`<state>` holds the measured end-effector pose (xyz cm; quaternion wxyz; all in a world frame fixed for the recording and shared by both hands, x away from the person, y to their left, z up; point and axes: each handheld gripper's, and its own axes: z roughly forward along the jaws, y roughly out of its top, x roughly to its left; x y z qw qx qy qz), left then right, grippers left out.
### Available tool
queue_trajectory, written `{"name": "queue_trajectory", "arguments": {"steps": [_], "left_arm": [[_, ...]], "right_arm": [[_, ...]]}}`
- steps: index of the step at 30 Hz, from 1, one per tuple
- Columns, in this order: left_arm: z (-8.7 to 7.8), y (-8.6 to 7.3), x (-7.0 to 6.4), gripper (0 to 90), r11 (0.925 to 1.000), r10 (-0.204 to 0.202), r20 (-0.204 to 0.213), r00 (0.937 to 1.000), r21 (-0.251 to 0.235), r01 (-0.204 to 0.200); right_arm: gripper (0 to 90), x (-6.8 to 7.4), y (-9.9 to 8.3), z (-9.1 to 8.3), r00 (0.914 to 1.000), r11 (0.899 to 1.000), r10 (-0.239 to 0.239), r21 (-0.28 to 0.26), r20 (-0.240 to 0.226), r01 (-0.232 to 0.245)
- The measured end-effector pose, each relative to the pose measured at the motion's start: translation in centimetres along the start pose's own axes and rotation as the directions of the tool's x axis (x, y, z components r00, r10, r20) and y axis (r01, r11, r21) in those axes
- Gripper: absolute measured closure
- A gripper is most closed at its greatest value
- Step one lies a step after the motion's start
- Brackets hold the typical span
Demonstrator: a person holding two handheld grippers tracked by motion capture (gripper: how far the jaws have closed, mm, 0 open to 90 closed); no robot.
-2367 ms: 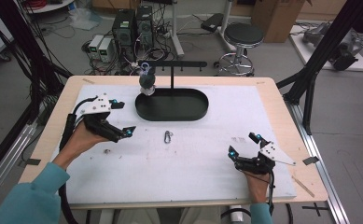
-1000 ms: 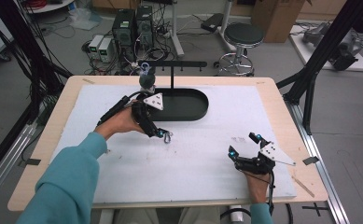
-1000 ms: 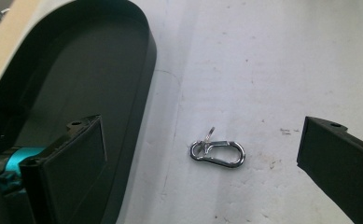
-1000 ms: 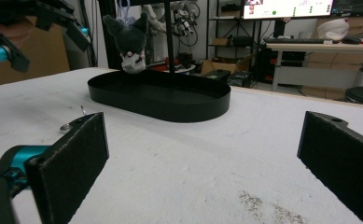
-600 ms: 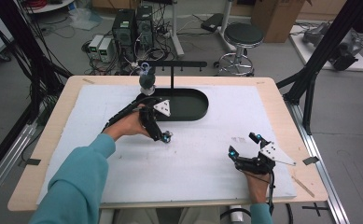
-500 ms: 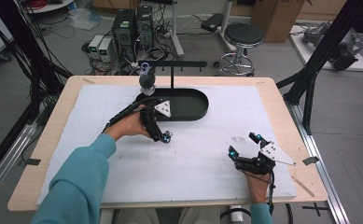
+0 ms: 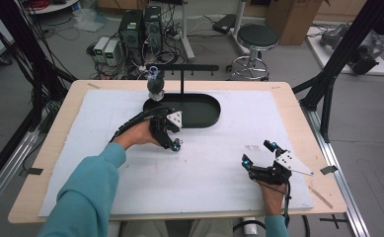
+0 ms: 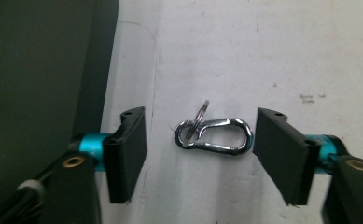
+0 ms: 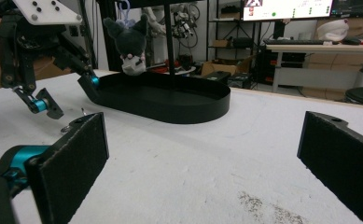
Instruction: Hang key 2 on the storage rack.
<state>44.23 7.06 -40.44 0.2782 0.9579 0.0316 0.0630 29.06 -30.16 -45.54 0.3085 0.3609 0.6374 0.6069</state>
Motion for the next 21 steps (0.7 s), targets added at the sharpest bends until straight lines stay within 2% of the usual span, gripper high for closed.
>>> {"name": "queue_trajectory", "arguments": {"steps": [3, 8, 13, 21], "left_arm": [[-0.04, -0.15, 0.19, 39.5, 0.9998, -0.002, -0.002, 1.0000, 0.020, 0.002], [-0.08, -0.10, 0.21, 47.2, 0.9997, -0.007, 0.004, 1.0000, 0.023, 0.007], [0.13, -0.06, 0.12, 59.7, 0.9989, -0.009, 0.002, 1.0000, 0.047, 0.009], [0.37, 0.11, 0.06, 70.7, 0.9989, -0.010, -0.012, 0.9999, 0.046, 0.011]], "right_arm": [[1.2, 0.00, 0.00, 0.00, 1.0000, 1.000, 0.000, 0.000, 0.000, 0.000], [1.2, 0.00, 0.00, 0.00, 1.0000, 1.000, 0.000, 0.000, 0.001, 0.000], [1.2, 0.00, 0.00, 0.00, 1.0000, 1.000, 0.000, 0.000, 0.001, 0.000], [1.2, -0.08, 0.00, 0.01, 1.0000, 1.000, -0.008, -0.003, 0.002, 0.008]]}}
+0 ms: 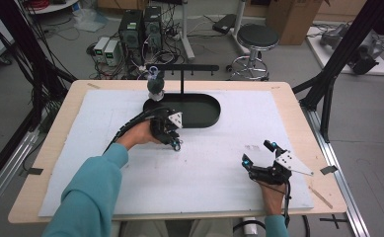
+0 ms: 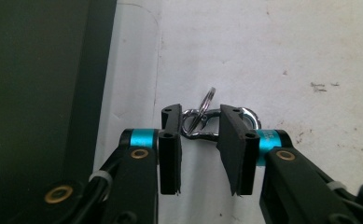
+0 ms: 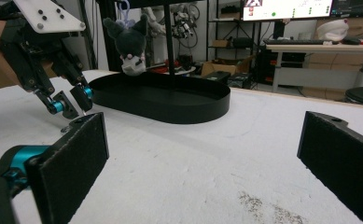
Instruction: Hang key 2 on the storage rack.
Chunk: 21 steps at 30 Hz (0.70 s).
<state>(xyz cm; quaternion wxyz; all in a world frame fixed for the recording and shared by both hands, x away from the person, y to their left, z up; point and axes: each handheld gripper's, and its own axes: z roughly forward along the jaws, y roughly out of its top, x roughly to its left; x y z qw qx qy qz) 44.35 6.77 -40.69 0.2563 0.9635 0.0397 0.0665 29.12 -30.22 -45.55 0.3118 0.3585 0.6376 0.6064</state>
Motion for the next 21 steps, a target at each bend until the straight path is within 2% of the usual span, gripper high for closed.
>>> {"name": "queue_trajectory", "arguments": {"steps": [3, 6, 10, 16, 21], "left_arm": [[-0.05, 0.13, 0.05, 72.8, 0.9999, 0.004, -0.006, 1.0000, -0.010, -0.004], [0.02, 0.15, 0.03, 74.5, 0.9999, 0.014, -0.005, 0.9999, -0.001, -0.014], [0.22, 0.13, -0.01, 77.1, 1.0000, 0.005, -0.011, 0.9999, 0.000, -0.005], [0.23, 0.21, -0.01, 85.8, 0.9998, 0.017, -0.008, 0.9998, 0.008, -0.017], [0.24, 0.25, -0.11, 87.3, 0.9999, 0.010, -0.007, 0.9999, 0.002, -0.010]], "right_arm": [[1.2, 0.01, 0.00, 0.01, 1.0000, 1.000, 0.000, -0.001, 0.000, 0.000], [1.2, 0.08, 0.00, 0.00, 1.0000, 1.000, 0.007, 0.002, -0.001, -0.007], [1.2, 0.09, 0.00, 0.00, 1.0000, 1.000, 0.006, 0.002, 0.000, -0.006], [1.2, 0.06, 0.00, 0.01, 1.0000, 1.000, 0.004, 0.001, 0.000, -0.004], [1.2, 0.07, 0.00, 0.02, 1.0000, 1.000, 0.005, 0.000, 0.000, -0.005]]}}
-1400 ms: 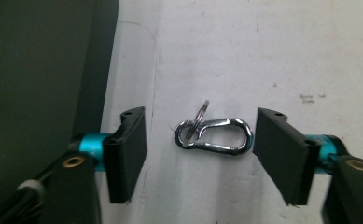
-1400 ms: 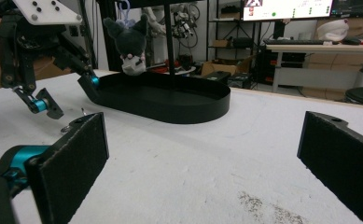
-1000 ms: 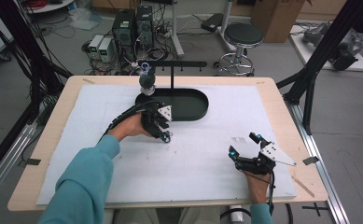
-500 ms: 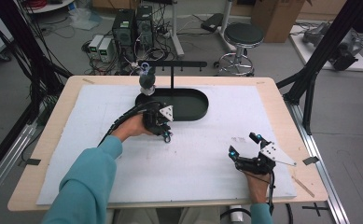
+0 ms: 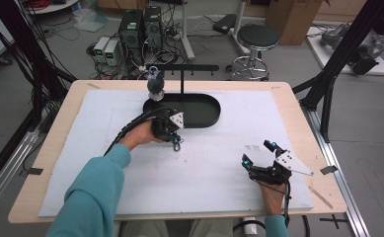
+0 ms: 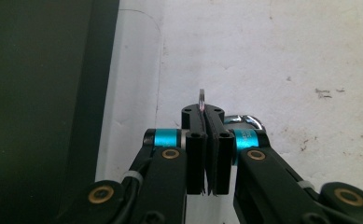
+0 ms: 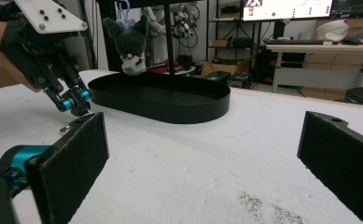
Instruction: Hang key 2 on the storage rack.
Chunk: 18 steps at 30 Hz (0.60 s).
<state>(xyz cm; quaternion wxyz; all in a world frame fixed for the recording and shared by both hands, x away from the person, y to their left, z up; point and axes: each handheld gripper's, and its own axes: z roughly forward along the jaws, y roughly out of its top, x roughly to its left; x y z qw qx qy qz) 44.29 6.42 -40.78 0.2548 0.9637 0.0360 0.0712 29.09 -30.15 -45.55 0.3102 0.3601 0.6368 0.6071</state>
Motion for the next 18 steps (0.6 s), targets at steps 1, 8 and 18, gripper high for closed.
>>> {"name": "queue_trajectory", "arguments": {"steps": [1, 8, 18], "left_arm": [[0.0, 0.0, 0.0, 87.3, 1.0000, 0.002, 0.001, 1.0000, 0.005, -0.002], [-0.1, 0.1, 0.1, 88.2, 0.9997, -0.017, -0.003, 0.9998, 0.016, 0.017], [-1.3, 0.0, 0.4, 88.3, 0.9984, -0.053, -0.022, 0.9984, -0.021, 0.052]], "right_arm": [[1.2, 0.0, 0.0, 0.0, 1.0000, 1.000, -0.001, 0.001, -0.001, 0.001], [1.2, 0.0, 0.0, 0.0, 1.0000, 1.000, -0.002, 0.000, 0.000, 0.002], [1.2, 0.0, 0.0, 0.0, 1.0000, 1.000, -0.003, 0.001, -0.001, 0.003]]}}
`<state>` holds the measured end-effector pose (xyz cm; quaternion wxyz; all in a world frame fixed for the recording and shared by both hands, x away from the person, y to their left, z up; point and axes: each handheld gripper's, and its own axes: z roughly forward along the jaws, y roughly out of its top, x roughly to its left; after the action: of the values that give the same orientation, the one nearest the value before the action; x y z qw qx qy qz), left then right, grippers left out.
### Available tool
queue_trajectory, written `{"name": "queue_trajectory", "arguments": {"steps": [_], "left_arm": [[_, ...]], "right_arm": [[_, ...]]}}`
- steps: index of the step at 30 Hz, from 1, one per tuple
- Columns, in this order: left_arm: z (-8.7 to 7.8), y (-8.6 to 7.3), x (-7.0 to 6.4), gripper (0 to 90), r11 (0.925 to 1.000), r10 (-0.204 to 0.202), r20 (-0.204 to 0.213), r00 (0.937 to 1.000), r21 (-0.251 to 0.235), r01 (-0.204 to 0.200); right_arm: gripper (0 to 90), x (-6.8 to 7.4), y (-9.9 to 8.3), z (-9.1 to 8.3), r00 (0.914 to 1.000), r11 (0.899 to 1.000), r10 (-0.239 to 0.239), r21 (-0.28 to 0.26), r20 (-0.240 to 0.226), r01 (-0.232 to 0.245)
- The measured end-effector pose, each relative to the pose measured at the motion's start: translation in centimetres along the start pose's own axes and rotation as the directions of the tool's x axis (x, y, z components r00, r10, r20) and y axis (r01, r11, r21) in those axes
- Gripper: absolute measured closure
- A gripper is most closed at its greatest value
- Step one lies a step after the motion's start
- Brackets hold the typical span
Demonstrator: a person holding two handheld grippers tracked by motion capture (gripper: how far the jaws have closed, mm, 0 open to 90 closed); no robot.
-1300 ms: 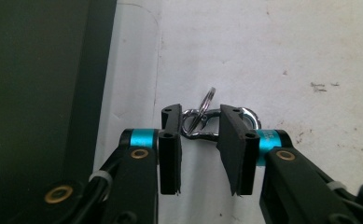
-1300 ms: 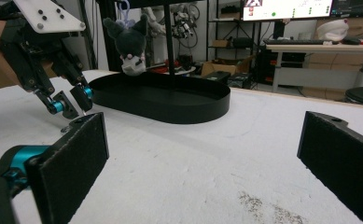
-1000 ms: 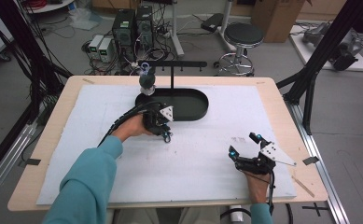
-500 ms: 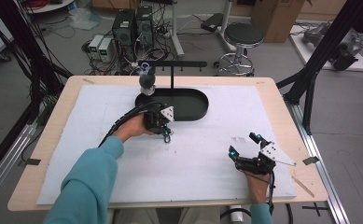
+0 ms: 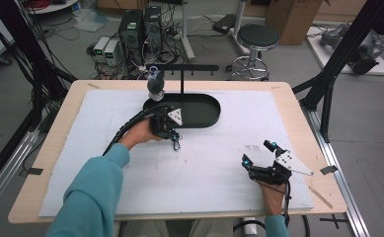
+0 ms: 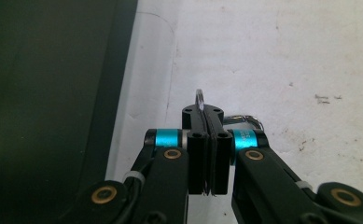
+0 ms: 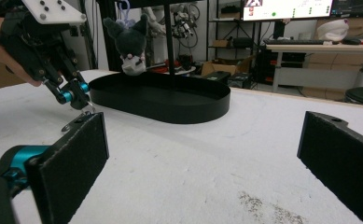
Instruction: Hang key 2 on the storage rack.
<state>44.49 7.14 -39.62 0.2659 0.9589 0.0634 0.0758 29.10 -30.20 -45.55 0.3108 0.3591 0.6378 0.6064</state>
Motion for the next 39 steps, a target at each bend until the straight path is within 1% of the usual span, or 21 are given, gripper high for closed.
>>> {"name": "queue_trajectory", "arguments": {"steps": [3, 4, 5, 6, 8, 9, 10, 12, 16, 18, 20, 21, 22, 23, 24, 25, 29, 34, 35, 38, 39], "left_arm": [[-0.9, 0.1, 0.2, 88.2, 0.9983, -0.031, -0.012, 0.9994, -0.049, 0.031], [-1.3, 0.1, 0.2, 88.2, 0.9958, -0.052, -0.016, 0.9985, -0.076, 0.051], [-1.6, 0.1, 0.3, 88.3, 0.9954, -0.050, -0.023, 0.9985, -0.083, 0.048], [-2.2, 0.1, 0.4, 88.3, 0.9913, -0.072, -0.027, 0.9970, -0.113, 0.068], [-2.8, 0.0, 0.5, 88.3, 0.9892, -0.079, -0.053, 0.9955, -0.128, 0.072], [-3.2, -0.1, 0.6, 88.3, 0.9864, -0.092, -0.049, 0.9945, -0.141, 0.085], [-3.8, -0.1, 0.8, 88.3, 0.9839, -0.102, -0.061, 0.9929, -0.153, 0.092], [-4.5, -0.2, 1.0, 88.3, 0.9788, -0.114, -0.066, 0.9912, -0.178, 0.101], [-6.1, -0.3, 1.2, 88.3, 0.9724, -0.126, -0.088, 0.9881, -0.208, 0.106], [-6.7, -0.3, 1.3, 88.3, 0.9665, -0.138, -0.103, 0.9850, -0.231, 0.111], [-7.2, -0.2, 1.4, 88.3, 0.9630, -0.147, -0.105, 0.9836, -0.243, 0.118], [-7.4, -0.2, 1.4, 88.3, 0.9619, -0.150, -0.115, 0.9819, -0.247, 0.118], [-7.6, -0.2, 1.5, 88.3, 0.9579, -0.159, -0.110, 0.9812, -0.258, 0.126], [-7.9, -0.1, 1.5, 88.3, 0.9566, -0.162, -0.114, 0.9801, -0.262, 0.128], [-8.0, 0.0, 1.6, 88.3, 0.9574, -0.162, -0.122, 0.9792, -0.260, 0.126], [-8.2, 0.0, 1.6, 88.3, 0.9531, -0.173, -0.115, 0.9783, -0.270, 0.137], [-8.7, 0.2, 1.8, 88.3, 0.9486, -0.183, -0.113, 0.9766, -0.281, 0.145], [-9.2, 0.6, 2.0, 88.3, 0.9435, -0.184, -0.113, 0.9764, -0.299, 0.143], [-9.3, 0.6, 2.1, 88.3, 0.9441, -0.185, -0.117, 0.9758, -0.297, 0.143], [-9.8, 0.9, 2.3, 88.3, 0.9398, -0.192, -0.123, 0.9735, -0.309, 0.146], [-10.0, 1.0, 2.4, 88.3, 0.9369, -0.196, -0.121, 0.9731, -0.316, 0.149]], "right_arm": [[1.2, 0.1, 0.0, 0.0, 1.0000, 1.000, 0.003, 0.001, 0.001, -0.003], [1.2, 0.1, 0.0, 0.0, 1.0000, 1.000, 0.004, 0.001, 0.001, -0.004], [1.2, 0.0, 0.0, 0.0, 1.0000, 1.000, 0.004, 0.000, 0.002, -0.004], [1.2, 0.0, 0.0, 0.0, 1.0000, 1.000, 0.003, 0.002, 0.002, -0.003], [1.2, 0.1, 0.0, 0.0, 1.0000, 1.000, 0.004, -0.001, 0.000, -0.004], [1.2, 0.1, 0.0, 0.0, 1.0000, 1.000, 0.003, 0.001, 0.000, -0.003], [1.2, 0.1, 0.0, 0.0, 1.0000, 1.000, 0.003, 0.001, -0.001, -0.003], [1.2, 0.1, 0.0, 0.0, 1.0000, 1.000, 0.004, 0.001, 0.001, -0.004], [1.2, 0.0, 0.0, 0.0, 1.0000, 1.000, 0.001, -0.001, 0.002, -0.001], [1.2, 0.0, 0.0, 0.0, 1.0000, 1.000, 0.001, 0.000, 0.002, -0.001], [1.2, 0.0, 0.0, 0.0, 1.0000, 1.000, 0.000, 0.001, 0.002, 0.000], [1.2, 0.1, 0.0, 0.0, 1.0000, 1.000, 0.001, 0.002, 0.003, -0.001], [1.2, 0.1, 0.0, 0.0, 1.0000, 1.000, -0.001, 0.002, 0.003, 0.001], [1.2, 0.1, 0.0, 0.0, 1.0000, 1.000, 0.002, 0.002, 0.003, -0.002], [1.2, 0.1, 0.0, 0.0, 1.0000, 1.000, 0.000, 0.002, 0.003, 0.000], [1.2, 0.1, 0.0, 0.0, 1.0000, 1.000, 0.000, 0.002, 0.002, 0.000], [1.2, 0.0, 0.0, 0.0, 1.0000, 1.000, 0.001, 0.000, 0.004, -0.001], [1.2, 0.1, 0.0, 0.0, 1.0000, 1.000, -0.001, 0.004, 0.006, 0.001], [1.2, 0.1, 0.0, 0.0, 1.0000, 1.000, 0.000, 0.004, 0.005, 0.000], [1.2, 0.1, 0.0, 0.0, 1.0000, 1.000, 0.000, 0.004, 0.005, 0.000], [1.2, 0.1, 0.0, 0.0, 1.0000, 1.000, 0.001, 0.004, 0.005, -0.001]]}}
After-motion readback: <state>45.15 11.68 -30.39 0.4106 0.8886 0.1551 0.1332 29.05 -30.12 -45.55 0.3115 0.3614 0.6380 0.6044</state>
